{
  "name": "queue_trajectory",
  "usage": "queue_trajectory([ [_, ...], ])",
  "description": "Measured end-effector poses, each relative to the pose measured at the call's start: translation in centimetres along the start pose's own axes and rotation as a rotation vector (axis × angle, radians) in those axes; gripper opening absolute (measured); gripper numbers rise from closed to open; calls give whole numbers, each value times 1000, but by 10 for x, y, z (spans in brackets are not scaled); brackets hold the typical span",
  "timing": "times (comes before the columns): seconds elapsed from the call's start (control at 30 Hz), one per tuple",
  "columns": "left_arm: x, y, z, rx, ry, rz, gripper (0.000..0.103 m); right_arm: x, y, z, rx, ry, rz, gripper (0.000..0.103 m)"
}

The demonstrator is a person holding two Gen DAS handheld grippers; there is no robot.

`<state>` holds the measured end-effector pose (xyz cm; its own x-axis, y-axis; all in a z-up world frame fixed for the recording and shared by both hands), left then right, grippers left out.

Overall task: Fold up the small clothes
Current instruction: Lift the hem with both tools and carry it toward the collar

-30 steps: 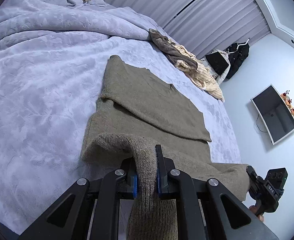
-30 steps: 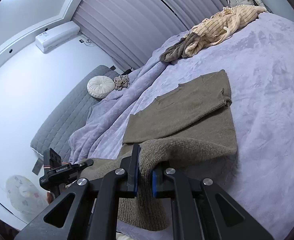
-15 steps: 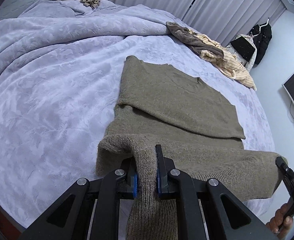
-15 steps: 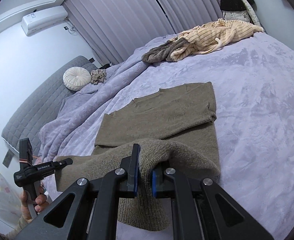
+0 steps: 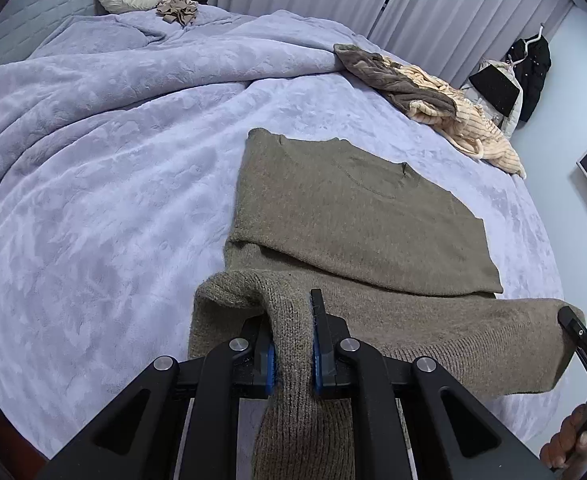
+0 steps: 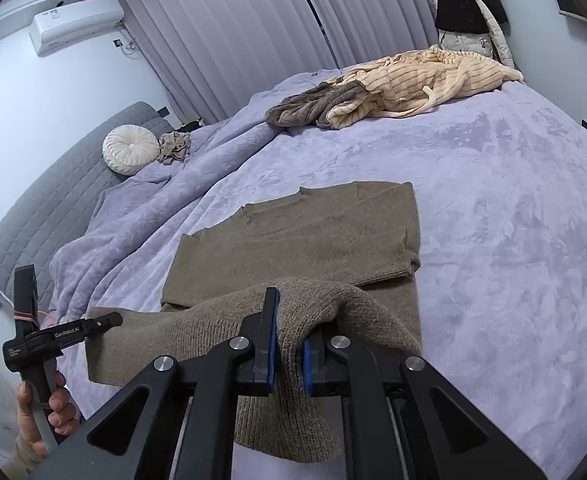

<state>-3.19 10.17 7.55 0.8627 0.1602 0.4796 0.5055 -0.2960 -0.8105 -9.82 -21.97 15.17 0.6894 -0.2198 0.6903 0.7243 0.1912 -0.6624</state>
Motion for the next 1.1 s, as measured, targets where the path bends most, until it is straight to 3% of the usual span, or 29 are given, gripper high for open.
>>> queue_trajectory([
  [0.4,19,11,-6,18,-10,29,14,15,15,-1,-39,-2,28,10],
  [1.1,61,11,-38,35,16,-7,14,41,22,0,-75,11,28,10],
])
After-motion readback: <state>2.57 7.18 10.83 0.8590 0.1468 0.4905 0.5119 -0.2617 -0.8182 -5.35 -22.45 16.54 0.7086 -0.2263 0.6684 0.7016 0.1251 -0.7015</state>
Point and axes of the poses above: each gripper's, at about its wrist camera, not at the fingertips, and y roughly the way its jaws point, z to its left, x to its top, the point moved 6 cm from there along y, roughly the way its jaws point, and after that the axes turned 3 degrees about -y, right-handed, at the moved point
